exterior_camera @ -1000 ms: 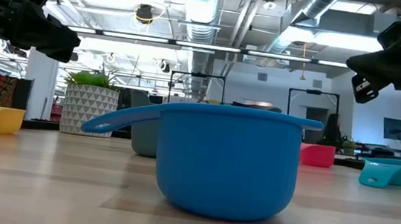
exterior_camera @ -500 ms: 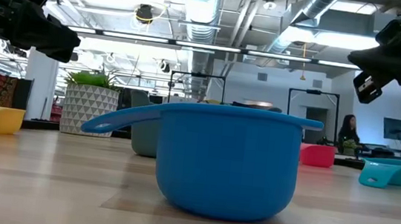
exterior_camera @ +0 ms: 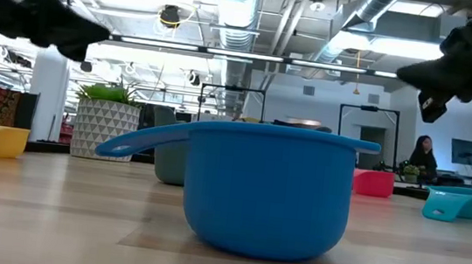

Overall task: Nest measuring cups in basket
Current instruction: Stack the red measuring cup on top of the orange measuring cup

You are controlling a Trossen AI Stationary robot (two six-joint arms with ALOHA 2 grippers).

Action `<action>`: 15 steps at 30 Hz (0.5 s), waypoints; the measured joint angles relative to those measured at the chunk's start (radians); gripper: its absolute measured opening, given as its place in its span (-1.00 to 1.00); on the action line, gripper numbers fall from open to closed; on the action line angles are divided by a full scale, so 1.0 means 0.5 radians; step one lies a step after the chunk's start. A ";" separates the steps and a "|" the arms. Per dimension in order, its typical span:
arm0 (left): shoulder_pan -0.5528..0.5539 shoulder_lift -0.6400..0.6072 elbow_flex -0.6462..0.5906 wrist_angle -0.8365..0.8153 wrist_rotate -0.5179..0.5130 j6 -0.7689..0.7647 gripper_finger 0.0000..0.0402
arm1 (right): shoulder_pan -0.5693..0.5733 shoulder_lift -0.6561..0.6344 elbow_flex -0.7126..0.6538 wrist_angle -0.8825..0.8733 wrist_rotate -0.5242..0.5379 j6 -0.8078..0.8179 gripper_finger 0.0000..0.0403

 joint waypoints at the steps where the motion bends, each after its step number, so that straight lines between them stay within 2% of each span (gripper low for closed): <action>1: 0.000 0.000 0.000 0.045 -0.110 0.027 -1.00 | -0.008 0.000 0.000 -0.010 0.133 0.002 -0.77; 7: 0.000 0.000 0.000 0.176 -0.784 0.033 -1.00 | -0.072 0.005 -0.049 -0.014 0.844 0.339 -0.77; 11: 0.001 0.000 0.000 0.145 -1.262 0.032 -1.00 | -0.128 0.044 -0.048 -0.011 0.983 0.380 -0.77; 13: 0.001 0.000 0.000 0.084 -1.378 0.042 -1.00 | -0.153 0.098 -0.048 -0.010 1.101 0.330 -0.77; 15: 0.001 0.000 0.000 0.030 -1.396 0.092 -1.00 | -0.177 0.165 -0.049 -0.005 1.267 0.270 -0.77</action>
